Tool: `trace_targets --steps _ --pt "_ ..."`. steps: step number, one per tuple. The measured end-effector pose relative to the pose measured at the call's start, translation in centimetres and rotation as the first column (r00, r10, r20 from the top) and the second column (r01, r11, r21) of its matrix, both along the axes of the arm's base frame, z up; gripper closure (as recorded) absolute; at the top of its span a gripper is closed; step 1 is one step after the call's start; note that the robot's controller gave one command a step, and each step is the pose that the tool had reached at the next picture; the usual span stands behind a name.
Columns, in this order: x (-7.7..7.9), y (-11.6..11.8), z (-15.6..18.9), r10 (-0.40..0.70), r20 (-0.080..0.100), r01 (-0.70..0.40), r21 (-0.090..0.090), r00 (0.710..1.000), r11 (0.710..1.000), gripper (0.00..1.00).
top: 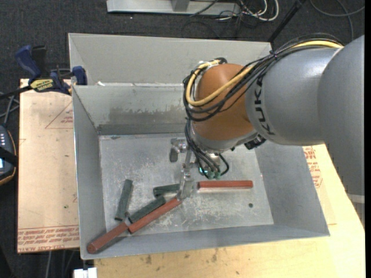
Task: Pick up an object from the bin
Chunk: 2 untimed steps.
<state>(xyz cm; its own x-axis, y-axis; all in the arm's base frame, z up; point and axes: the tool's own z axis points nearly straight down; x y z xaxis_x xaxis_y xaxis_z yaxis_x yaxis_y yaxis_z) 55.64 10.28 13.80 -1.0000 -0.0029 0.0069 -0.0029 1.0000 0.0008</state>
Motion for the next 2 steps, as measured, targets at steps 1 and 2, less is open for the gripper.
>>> trace_targets --steps 1,2 --pt "0.2 -0.1 0.4 -0.003 0.007 0.003 0.001 1.0 1.0 0.0" --pt "-1.7 1.9 -1.4 0.155 0.01 -0.155 -0.001 0.988 0.988 0.0"
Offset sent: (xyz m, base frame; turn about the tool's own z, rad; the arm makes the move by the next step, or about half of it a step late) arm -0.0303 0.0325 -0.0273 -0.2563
